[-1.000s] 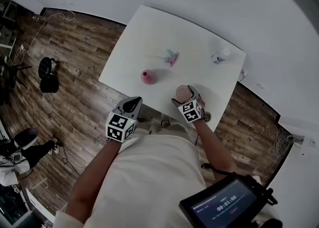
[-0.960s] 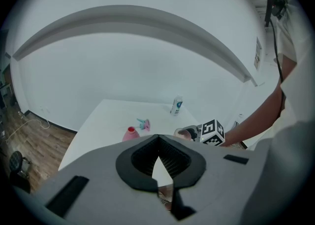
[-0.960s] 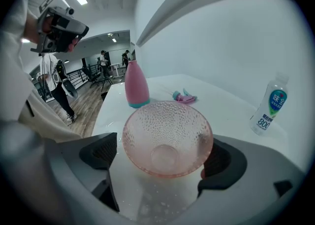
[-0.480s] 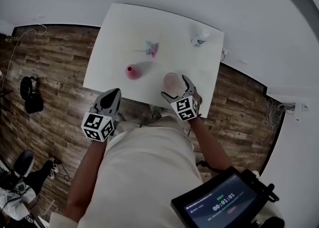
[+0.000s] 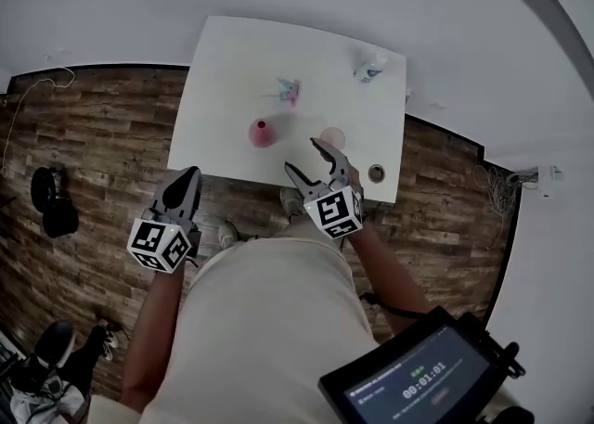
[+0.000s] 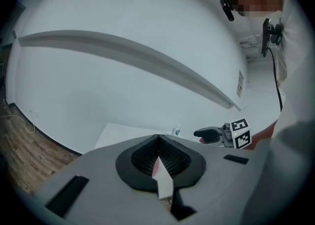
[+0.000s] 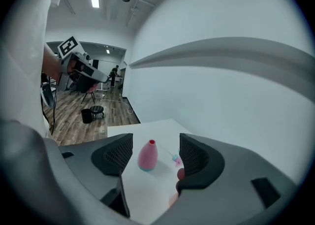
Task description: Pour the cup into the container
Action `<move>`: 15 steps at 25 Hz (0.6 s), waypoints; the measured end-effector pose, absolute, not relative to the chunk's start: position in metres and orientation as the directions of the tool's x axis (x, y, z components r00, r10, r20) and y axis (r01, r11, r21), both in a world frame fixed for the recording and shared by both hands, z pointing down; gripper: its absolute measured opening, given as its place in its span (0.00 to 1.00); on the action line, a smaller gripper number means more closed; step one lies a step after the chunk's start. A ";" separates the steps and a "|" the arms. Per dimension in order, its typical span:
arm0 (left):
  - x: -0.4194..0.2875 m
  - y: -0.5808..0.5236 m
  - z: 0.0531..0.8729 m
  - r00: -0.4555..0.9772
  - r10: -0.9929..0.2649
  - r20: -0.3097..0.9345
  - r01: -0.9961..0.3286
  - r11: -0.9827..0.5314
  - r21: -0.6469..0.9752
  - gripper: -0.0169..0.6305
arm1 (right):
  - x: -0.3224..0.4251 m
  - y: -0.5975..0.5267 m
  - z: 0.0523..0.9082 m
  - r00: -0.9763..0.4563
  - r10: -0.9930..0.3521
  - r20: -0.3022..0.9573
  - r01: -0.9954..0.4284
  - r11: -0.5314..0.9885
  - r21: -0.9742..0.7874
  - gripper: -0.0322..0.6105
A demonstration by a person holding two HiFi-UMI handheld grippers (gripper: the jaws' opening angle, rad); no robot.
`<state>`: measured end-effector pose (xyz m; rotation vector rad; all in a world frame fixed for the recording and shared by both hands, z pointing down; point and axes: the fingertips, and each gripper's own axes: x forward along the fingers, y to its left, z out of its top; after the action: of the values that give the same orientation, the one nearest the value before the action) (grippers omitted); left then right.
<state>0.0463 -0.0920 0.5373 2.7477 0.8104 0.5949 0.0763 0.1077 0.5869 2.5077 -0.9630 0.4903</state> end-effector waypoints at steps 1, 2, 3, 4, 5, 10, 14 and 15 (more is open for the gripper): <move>0.042 -0.104 0.533 0.774 0.556 0.303 0.468 -0.825 0.317 0.04 | 0.072 0.097 0.578 0.704 -0.553 0.446 -0.691 -0.679 0.248 0.52; 0.038 -0.115 0.529 0.780 0.555 0.290 0.466 -0.824 0.323 0.04 | 0.067 0.086 0.570 0.708 -0.556 0.435 -0.688 -0.682 0.249 0.52; 0.033 -0.126 0.526 0.784 0.554 0.280 0.464 -0.823 0.328 0.04 | 0.061 0.077 0.562 0.713 -0.558 0.425 -0.684 -0.687 0.246 0.51; 0.028 -0.137 0.524 0.787 0.554 0.271 0.463 -0.822 0.332 0.04 | 0.056 0.069 0.555 0.719 -0.558 0.414 -0.678 -0.694 0.241 0.51; 0.022 -0.148 0.523 0.789 0.554 0.265 0.463 -0.820 0.337 0.04 | 0.050 0.062 0.549 0.727 -0.555 0.405 -0.669 -0.705 0.235 0.49; -0.024 -0.197 0.533 0.776 0.583 0.243 0.488 -0.797 0.356 0.04 | 0.003 0.040 0.548 0.789 -0.471 0.396 -0.582 -0.779 0.233 0.48; -0.042 -0.213 0.544 0.747 0.617 0.248 0.524 -0.776 0.350 0.04 | -0.020 0.036 0.548 0.824 -0.410 0.391 -0.531 -0.800 0.281 0.43; -0.046 -0.214 0.546 0.739 0.624 0.254 0.530 -0.771 0.352 0.04 | -0.027 0.036 0.547 0.829 -0.398 0.394 -0.523 -0.801 0.292 0.43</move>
<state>-0.0459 -0.2141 0.5462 2.6839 0.9085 0.5270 -0.0269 0.0365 0.5473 2.6185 -0.6892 0.4432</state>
